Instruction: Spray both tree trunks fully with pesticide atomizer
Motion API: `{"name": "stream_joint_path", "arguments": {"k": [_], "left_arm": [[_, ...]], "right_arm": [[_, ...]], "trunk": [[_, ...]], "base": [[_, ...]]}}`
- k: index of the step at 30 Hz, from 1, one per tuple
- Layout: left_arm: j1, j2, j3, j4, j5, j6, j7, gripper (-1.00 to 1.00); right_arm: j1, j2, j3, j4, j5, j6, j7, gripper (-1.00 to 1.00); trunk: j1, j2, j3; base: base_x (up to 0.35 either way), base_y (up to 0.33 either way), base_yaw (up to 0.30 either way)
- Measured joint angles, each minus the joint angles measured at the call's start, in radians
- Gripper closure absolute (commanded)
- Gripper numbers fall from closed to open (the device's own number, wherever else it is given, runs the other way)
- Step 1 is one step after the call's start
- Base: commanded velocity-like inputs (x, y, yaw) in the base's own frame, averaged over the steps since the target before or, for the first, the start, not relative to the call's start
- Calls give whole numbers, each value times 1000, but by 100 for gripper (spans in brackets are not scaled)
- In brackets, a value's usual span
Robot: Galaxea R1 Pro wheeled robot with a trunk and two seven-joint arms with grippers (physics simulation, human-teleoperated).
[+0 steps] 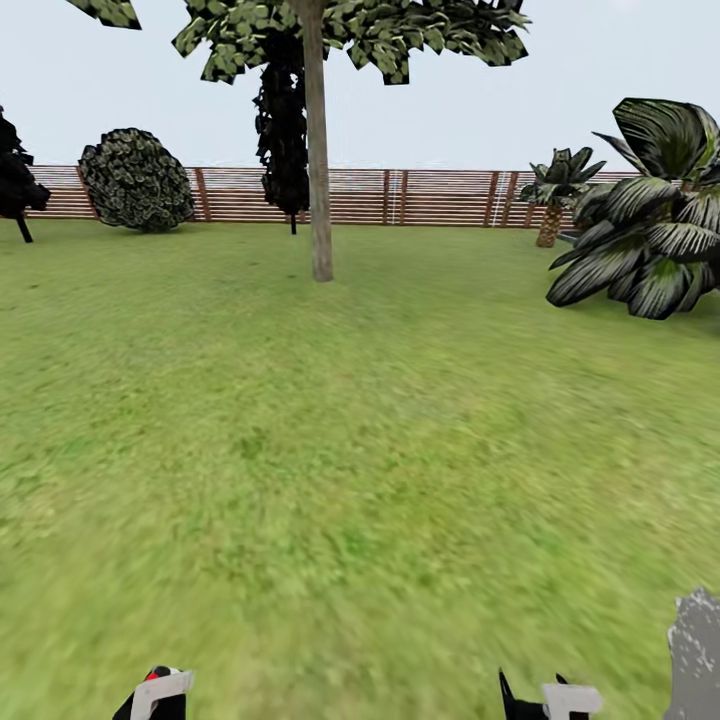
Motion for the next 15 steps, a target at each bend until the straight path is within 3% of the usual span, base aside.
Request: {"name": "stream_joint_path", "arguments": {"k": [15], "left_arm": [[0, 0, 0, 0, 0, 0, 0, 100]], "right_arm": [[1, 0, 2, 0, 1, 0, 0, -100]], "trunk": [[0, 0, 0]], "base": [[338, 0, -10]]}}
